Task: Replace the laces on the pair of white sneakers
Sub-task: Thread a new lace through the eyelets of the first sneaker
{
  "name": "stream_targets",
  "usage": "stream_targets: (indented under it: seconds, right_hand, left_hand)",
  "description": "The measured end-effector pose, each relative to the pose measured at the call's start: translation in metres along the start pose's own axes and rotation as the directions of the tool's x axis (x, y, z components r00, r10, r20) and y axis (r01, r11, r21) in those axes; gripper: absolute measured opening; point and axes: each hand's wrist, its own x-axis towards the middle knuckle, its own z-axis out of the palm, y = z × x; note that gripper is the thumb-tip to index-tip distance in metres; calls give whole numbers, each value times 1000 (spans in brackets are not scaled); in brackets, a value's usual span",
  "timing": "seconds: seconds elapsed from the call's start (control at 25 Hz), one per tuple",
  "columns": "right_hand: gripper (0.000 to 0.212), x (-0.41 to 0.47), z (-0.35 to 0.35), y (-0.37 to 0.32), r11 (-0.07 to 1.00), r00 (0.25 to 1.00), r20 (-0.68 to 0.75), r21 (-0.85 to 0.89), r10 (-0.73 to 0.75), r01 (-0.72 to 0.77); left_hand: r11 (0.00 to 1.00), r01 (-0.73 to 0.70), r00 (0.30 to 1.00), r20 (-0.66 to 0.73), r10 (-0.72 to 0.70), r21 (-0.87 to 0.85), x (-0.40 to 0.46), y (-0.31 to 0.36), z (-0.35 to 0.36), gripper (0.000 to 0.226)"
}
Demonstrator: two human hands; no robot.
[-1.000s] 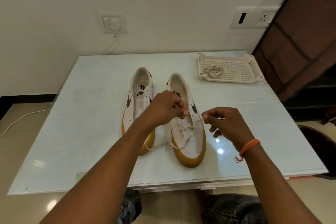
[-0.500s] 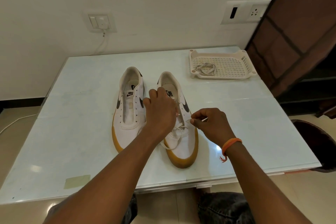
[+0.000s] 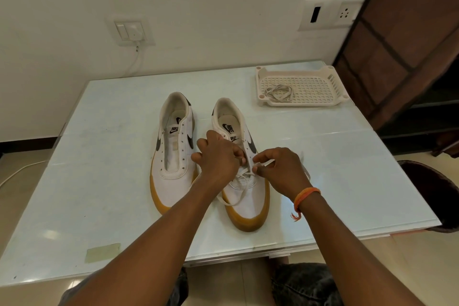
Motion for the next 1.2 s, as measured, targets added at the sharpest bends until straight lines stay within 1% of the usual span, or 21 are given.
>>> stream_targets:
  seconds: [0.12,0.2,0.32,0.4,0.52,0.6,0.72,0.76,0.8,0.88,0.92,0.96,1.0,1.04,1.12,1.2]
  right_hand:
    - [23,1,0,0,1000,1000,-1,5,0,0]
    - [24,1,1,0,1000,1000,4,9,-2,2]
    - [24,0,1,-1,1000,1000,8,14,-7,6]
    - [19,1,1,-1,999,1000,-16,43,-11,11]
    - [12,4,8,-3,990,993,-121,144,11,7]
    - [8,4,13,-4,976,986,-164,217,35,2]
    - [5,5,15,-2,917,980,-162,398,112,-40]
    - [5,5,15,-1,901,979,-158,431,131,-51]
    - [4,6,15,-1,909,978,-163,414,131,-52]
    - [5,8,17,-2,971,979,-189,238,70,-23]
    - [8,8,18,-5,990,982,-187,141,32,-5]
    - [11,8,19,-7,996,984,-177,87,11,4]
    - [13,9,19,-7,996,985,-171,85,14,1]
    - [13,10,15,-6,990,983,-177,139,42,-18]
    - [13,15,-2,-1,931,961,-220,357,166,-79]
    - [12,20,-27,9,784,914,-229,605,335,-136]
  left_hand:
    - [991,62,997,51,-57,-122,2,0,-4,8]
    - [986,90,995,63,-81,-144,2,0,-5,10]
    - [984,64,998,33,-60,-168,2,-1,0,11]
    - [979,43,999,17,-40,-199,3,-3,4,11]
    - [972,28,1000,15,-25,-235,4,-7,8,10]
    - [964,13,1000,9,-11,-265,7,-10,11,8]
    - [948,9,1000,25,-1,-319,9,-13,12,10]
    - [941,8,1000,26,1,-338,10,-14,13,11]
    - [934,7,1000,24,1,-356,10,-14,13,11]
    - [938,15,1000,20,-8,-348,8,-12,10,11]
    - [949,26,1000,24,-20,-314,7,-10,7,11]
    - [965,43,999,33,-35,-258,5,-7,3,12]
    - [981,54,998,46,-46,-186,3,-4,-1,14]
    - [991,57,997,64,-49,-121,3,-2,-4,15]
    - [996,59,993,107,-51,-73,3,-2,-9,14]
    - [996,53,990,135,-43,-67,3,-3,-12,11]
